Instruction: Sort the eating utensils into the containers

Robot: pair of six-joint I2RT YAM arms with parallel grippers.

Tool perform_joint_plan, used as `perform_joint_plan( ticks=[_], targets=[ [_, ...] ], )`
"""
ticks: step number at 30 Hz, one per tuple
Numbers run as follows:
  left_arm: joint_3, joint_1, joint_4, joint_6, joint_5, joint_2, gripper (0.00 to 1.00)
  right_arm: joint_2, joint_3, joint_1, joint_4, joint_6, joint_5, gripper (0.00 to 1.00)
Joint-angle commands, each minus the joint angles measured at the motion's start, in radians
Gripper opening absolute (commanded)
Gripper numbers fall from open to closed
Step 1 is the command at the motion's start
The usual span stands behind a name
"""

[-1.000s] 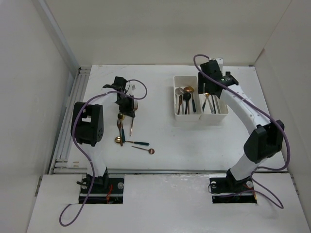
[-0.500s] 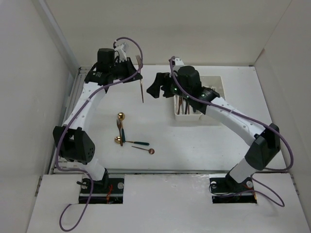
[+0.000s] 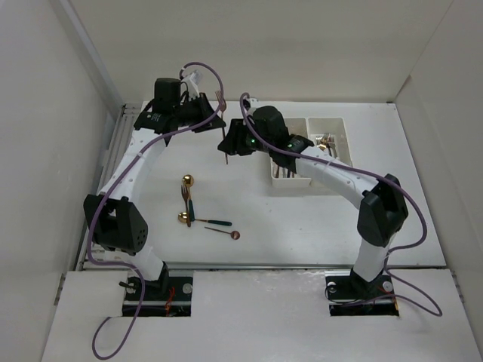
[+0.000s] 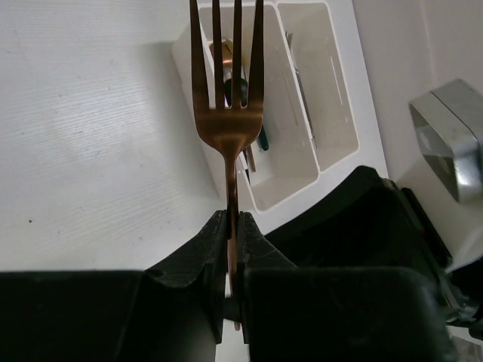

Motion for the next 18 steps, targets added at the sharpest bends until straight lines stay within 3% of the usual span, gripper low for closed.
perform_joint_plan(
  ticks=[1,5,8,9,10,12,13,15,18],
  targets=[
    [-0.001,-0.002,0.03,-0.022,0.06,-0.02,0.0,0.022,0.073,0.002,0.07,0.029,0.017,0.32],
    [-0.011,-0.002,0.03,-0.022,0.06,-0.011,0.0,0.034,0.099,0.002,0.07,0.04,0.037,0.0],
    [-0.02,-0.002,0.03,-0.006,0.071,-0.011,0.03,0.019,0.099,0.002,0.07,0.04,0.084,0.0],
    [-0.005,-0.002,0.03,0.007,0.081,0.001,0.18,0.01,0.088,0.002,0.07,0.031,0.101,0.0],
    [0.009,-0.002,0.01,0.024,0.082,0.02,0.57,-0.001,0.068,0.002,0.07,0.014,0.141,0.0],
    [0.044,-0.002,-0.034,0.115,0.082,0.041,0.93,-0.042,0.047,-0.022,0.022,-0.015,0.188,0.0],
    [0.09,-0.002,-0.101,0.154,0.042,0.067,1.0,-0.056,0.047,-0.039,-0.005,-0.03,0.234,0.0],
    [0.13,-0.002,-0.178,0.286,-0.028,0.087,1.0,-0.094,0.018,-0.105,-0.121,-0.094,0.296,0.0],
    [0.104,-0.002,-0.28,0.391,-0.321,0.1,1.0,-0.13,-0.022,-0.2,-0.292,-0.177,0.496,0.0]
  ],
)
